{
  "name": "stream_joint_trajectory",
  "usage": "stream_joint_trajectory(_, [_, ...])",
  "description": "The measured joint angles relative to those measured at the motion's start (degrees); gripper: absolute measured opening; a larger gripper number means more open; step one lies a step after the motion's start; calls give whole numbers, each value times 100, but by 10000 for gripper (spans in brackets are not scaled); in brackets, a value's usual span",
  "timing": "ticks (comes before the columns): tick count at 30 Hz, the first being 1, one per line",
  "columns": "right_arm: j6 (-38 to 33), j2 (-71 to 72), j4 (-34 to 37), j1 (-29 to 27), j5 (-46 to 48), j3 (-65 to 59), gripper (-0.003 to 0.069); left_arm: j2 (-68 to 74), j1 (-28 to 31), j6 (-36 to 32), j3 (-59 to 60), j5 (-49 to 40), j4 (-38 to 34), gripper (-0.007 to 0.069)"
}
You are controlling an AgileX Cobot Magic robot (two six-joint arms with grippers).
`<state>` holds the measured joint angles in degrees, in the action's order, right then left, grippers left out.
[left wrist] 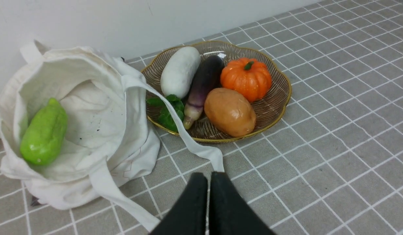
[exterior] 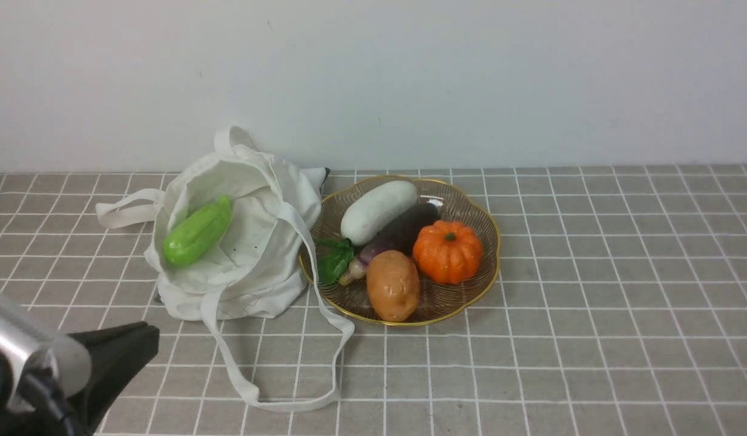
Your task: Take vegetables from bag on grey coffee tablecloth place on plate.
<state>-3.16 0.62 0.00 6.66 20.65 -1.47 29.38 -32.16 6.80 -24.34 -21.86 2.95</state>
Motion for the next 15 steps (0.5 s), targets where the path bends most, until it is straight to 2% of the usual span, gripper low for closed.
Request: stream_joint_trajectory(15, [0,0,0,0,0,0,-15,-101,0,4,101,-339,0,-5])
